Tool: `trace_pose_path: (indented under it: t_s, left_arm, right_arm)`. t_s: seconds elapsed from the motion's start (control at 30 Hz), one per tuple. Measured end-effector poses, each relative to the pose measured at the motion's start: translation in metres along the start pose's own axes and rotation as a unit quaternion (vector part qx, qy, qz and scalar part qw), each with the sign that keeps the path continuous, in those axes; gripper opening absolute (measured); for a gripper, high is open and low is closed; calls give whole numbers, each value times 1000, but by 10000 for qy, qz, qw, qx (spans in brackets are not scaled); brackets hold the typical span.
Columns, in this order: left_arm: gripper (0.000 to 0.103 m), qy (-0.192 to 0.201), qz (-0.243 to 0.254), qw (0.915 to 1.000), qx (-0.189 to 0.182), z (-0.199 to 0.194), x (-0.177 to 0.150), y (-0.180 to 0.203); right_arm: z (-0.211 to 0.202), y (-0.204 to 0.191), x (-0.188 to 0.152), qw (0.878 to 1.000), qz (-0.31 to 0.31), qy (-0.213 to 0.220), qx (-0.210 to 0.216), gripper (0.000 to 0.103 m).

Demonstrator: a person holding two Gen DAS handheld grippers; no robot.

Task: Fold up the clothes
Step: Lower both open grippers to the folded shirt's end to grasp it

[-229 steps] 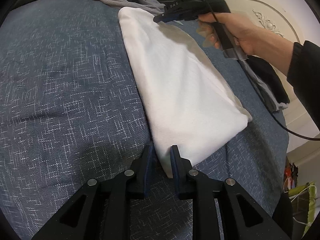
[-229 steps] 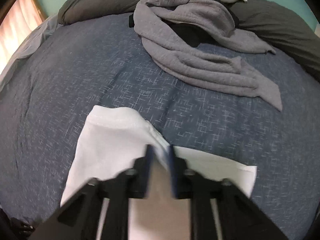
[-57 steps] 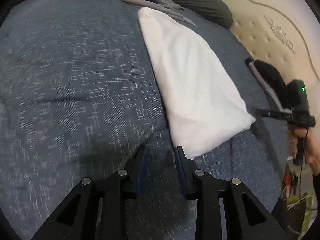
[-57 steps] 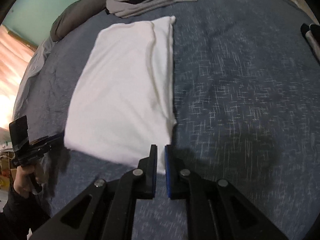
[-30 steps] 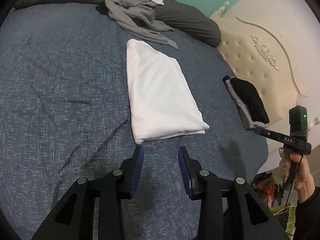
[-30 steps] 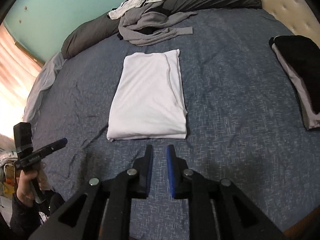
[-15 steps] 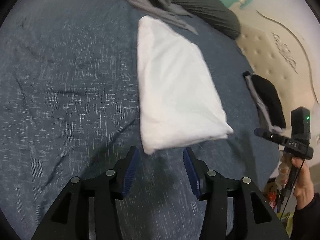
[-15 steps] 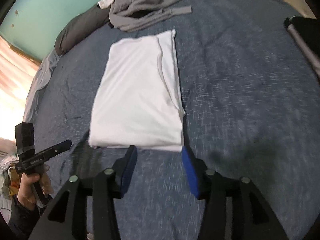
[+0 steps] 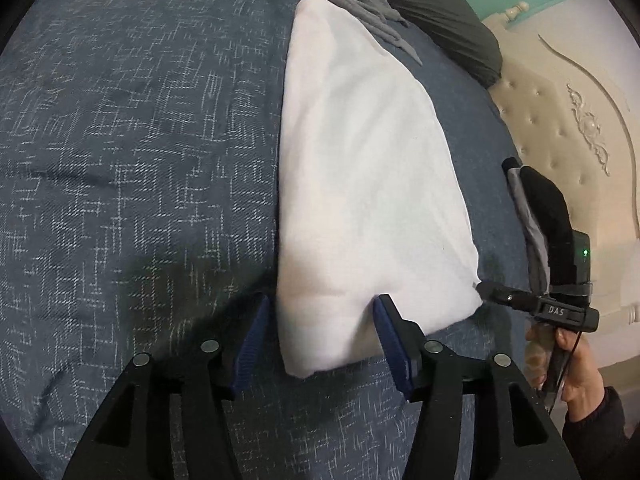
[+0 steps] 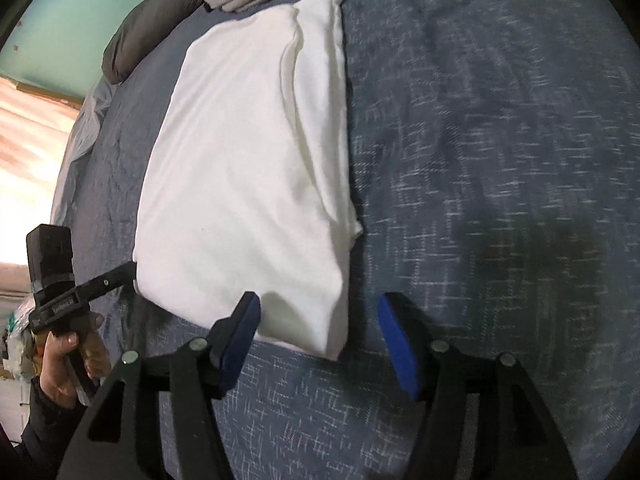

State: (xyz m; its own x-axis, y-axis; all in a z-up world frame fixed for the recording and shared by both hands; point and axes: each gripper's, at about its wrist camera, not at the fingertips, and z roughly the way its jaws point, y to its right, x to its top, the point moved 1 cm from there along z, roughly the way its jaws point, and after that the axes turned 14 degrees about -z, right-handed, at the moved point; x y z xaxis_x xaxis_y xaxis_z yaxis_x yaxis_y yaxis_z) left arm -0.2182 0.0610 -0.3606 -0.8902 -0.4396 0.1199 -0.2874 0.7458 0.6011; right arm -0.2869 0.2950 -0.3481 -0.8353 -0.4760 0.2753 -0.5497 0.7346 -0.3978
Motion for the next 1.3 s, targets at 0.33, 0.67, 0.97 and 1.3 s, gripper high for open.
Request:
trace_pose_path:
  t_s: [0.33,0.67,0.97,1.3]
  left_arm:
    - [65,56,-311,9994,-148,7,-3,-11]
    - [65,-6,-50,10000,45,9,-15,14]
    - [65,-139,-141,9996,-221,6,-18,-2]
    - [65,0,-121,9999,-84,10,-12,10]
  right_arm:
    - [4,3,-3,9995,199,53,252,62]
    - [7,-6,-8,9992,104,209,333,25]
    - [-8,16,-14,9993,211,161,263,37]
    - [2,13,-10,9994,84,104,315,42]
